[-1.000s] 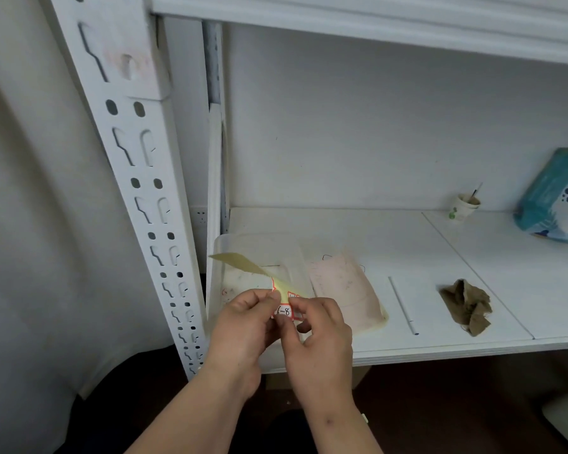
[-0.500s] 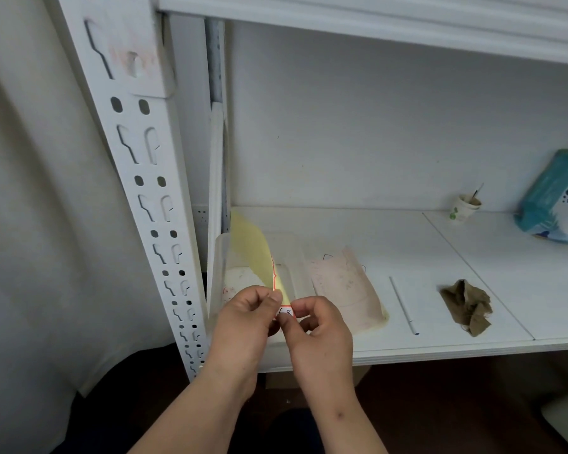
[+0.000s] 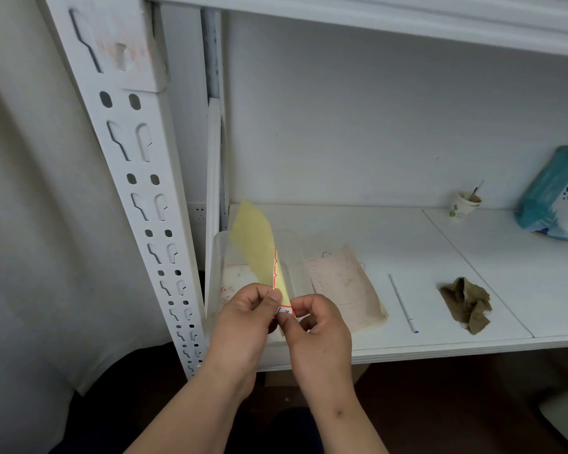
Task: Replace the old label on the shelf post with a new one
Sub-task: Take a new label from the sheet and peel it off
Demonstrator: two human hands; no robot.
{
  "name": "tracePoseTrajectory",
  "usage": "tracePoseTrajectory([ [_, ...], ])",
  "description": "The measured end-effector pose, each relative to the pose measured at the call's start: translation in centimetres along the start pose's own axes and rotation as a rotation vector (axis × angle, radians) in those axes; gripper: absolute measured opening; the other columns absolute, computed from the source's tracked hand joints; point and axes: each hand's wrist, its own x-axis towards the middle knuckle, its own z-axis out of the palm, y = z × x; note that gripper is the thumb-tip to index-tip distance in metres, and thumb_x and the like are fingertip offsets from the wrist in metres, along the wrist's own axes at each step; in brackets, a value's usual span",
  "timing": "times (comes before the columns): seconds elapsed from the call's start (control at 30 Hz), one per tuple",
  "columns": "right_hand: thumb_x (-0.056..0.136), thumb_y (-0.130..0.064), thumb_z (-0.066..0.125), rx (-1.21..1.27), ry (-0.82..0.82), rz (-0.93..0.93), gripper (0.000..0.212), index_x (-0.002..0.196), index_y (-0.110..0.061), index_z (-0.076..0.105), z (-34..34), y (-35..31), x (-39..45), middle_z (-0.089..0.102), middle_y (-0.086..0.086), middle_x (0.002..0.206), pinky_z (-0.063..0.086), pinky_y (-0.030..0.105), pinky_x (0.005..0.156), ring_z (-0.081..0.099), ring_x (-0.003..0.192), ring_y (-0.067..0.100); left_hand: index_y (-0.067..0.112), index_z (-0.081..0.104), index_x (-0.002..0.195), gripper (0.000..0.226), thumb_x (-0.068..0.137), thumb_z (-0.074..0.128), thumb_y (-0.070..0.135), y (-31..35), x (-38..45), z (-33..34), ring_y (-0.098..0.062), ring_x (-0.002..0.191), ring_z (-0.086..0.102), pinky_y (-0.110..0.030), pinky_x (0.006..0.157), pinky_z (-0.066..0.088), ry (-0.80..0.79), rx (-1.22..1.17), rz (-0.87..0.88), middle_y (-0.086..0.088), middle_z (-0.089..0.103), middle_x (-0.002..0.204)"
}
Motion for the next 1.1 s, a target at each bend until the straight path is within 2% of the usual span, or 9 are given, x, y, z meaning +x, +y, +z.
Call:
tracePoseTrajectory([
  [0.47,0.082,-0.021,0.072,-0.026,0.024,-0.03,0.023,0.071,-0.028,0.052,0.4,0.12,-0.22,0.058,-0.009,0.07,0.049,0.027,0.058,0.055,0.066,0.002,0.013,0.063,0.07,0.025,0.095,0.059,0.012,-0.08,-0.01,-0.08,-0.01,0.052,0.045,-0.025,0.06,0.045,0.031,0.054,-0.007,0.009,0.054,0.051],
  [0.67,0.084,-0.022,0.069,-0.024,0.036,-0.058,0.02,0.072,-0.028,0.054,0.28,0.22,-0.22,0.059,-0.009,0.074,0.045,0.021,0.057,0.055,0.07,0.004,0.011,0.062,0.073,0.023,0.095,0.058,0.012,0.13,-0.13,-0.1,-0.001,0.045,0.051,-0.025,0.06,0.044,0.024,0.069,0.007,0.009,0.057,0.051],
  [0.77,0.085,-0.022,0.068,-0.126,0.061,-0.152,0.024,0.071,-0.031,0.05,0.41,0.51,-0.09,0.055,-0.013,0.079,0.045,0.018,0.058,0.055,0.072,0.005,0.01,0.062,0.073,0.023,0.095,0.058,0.01,0.05,-0.12,-0.15,0.0,0.042,0.051,-0.027,0.061,0.044,0.034,0.067,-0.002,0.008,0.058,0.051],
  [0.9,0.084,-0.021,0.068,-0.27,0.11,-0.345,0.022,0.074,-0.03,0.05,0.83,0.85,-0.16,0.048,-0.018,0.082,0.05,0.039,0.064,0.055,0.068,0.009,0.008,0.063,0.075,0.02,0.094,0.058,0.009,-0.24,0.17,-0.23,-0.003,0.04,0.048,-0.026,0.056,0.041,0.061,0.014,-0.056,0.005,0.058,0.05],
  [1.1,0.085,-0.021,0.068,-0.259,0.127,-0.403,0.023,0.074,-0.03,0.049,0.82,0.81,-0.41,0.044,-0.022,0.08,0.049,0.041,0.065,0.05,0.067,0.007,0.009,0.064,0.072,0.022,0.094,0.06,0.01,-0.47,0.64,-0.37,-0.015,0.054,0.051,-0.028,0.058,0.044,0.09,-0.032,-0.129,-0.004,0.058,0.058],
])
